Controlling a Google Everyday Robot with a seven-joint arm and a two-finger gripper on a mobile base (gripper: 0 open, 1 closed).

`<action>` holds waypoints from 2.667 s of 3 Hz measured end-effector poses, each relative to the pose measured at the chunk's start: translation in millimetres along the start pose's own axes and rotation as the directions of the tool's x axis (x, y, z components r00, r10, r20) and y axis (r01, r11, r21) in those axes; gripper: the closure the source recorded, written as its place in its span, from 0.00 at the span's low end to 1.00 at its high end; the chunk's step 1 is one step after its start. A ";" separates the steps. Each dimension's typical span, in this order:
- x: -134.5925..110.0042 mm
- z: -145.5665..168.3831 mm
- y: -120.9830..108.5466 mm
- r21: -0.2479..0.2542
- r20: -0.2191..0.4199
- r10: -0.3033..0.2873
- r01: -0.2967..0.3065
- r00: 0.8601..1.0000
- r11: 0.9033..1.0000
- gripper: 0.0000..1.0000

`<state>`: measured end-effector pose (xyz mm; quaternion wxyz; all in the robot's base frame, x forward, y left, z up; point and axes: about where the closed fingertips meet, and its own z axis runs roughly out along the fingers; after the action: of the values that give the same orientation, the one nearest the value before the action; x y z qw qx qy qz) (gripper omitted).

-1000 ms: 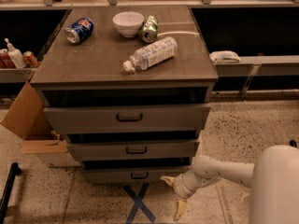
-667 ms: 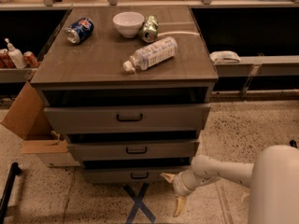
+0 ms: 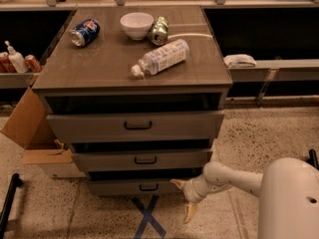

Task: Open bottom drawer

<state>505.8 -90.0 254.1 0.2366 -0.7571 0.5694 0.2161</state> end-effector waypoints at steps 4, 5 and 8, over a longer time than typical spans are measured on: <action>51.2 38.6 -47.4 0.030 0.032 -0.076 0.075 0.997 0.997 0.00; 63.2 51.6 -57.5 0.024 0.051 -0.066 0.065 0.997 0.998 0.00; 57.7 38.4 -39.0 0.071 0.044 -0.085 0.082 0.995 0.994 0.64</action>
Offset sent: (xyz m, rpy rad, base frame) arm 0.0530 -0.0155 -0.0494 0.0457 -0.0645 0.0377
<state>556.1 -101.3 193.5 0.2847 -0.7663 0.5387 0.2040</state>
